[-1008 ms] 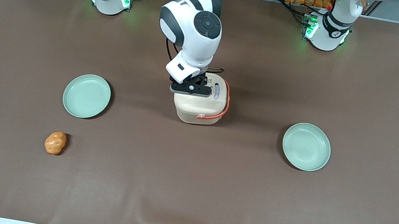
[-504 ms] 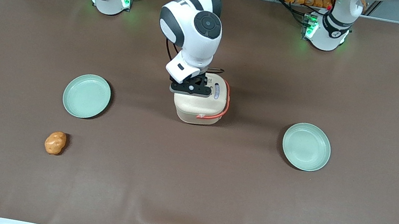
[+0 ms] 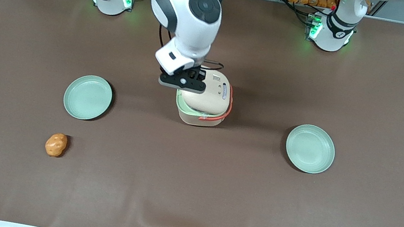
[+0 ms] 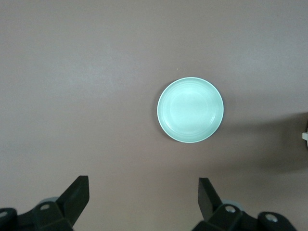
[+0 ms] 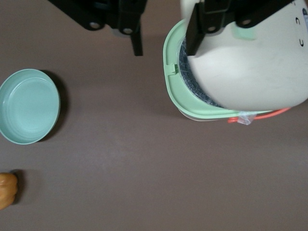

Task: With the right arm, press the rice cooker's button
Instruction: 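Lower the right gripper and press the rice cooker's lid button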

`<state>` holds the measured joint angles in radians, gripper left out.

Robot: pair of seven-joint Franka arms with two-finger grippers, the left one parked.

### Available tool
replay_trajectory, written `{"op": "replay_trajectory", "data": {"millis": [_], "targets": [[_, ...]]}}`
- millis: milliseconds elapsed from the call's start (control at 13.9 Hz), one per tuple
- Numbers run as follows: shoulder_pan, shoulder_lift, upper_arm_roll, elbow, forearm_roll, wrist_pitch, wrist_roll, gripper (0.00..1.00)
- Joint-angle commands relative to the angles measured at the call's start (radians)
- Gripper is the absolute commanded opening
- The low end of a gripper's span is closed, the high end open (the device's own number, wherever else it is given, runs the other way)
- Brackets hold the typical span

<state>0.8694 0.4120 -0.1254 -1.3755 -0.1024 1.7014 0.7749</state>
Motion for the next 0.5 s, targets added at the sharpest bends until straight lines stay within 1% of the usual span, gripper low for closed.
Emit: {"op": "replay_trajectory", "data": {"millis": [0,72,144,288,432], "targets": [[-0.029,-0.094,0.009,0.0,0.001,-0.078,0.012,1.0],[-0.045,-0.12,0.007,0.001,0.012,-0.092,0.009,1.0],[-0.079,-0.143,0.006,0.001,0.044,-0.098,0.007,1.0],[-0.16,-0.203,0.004,0.0,0.055,-0.172,0.004,1.0],[-0.228,-0.264,0.004,0.0,0.056,-0.192,-0.051,1.0]]}}
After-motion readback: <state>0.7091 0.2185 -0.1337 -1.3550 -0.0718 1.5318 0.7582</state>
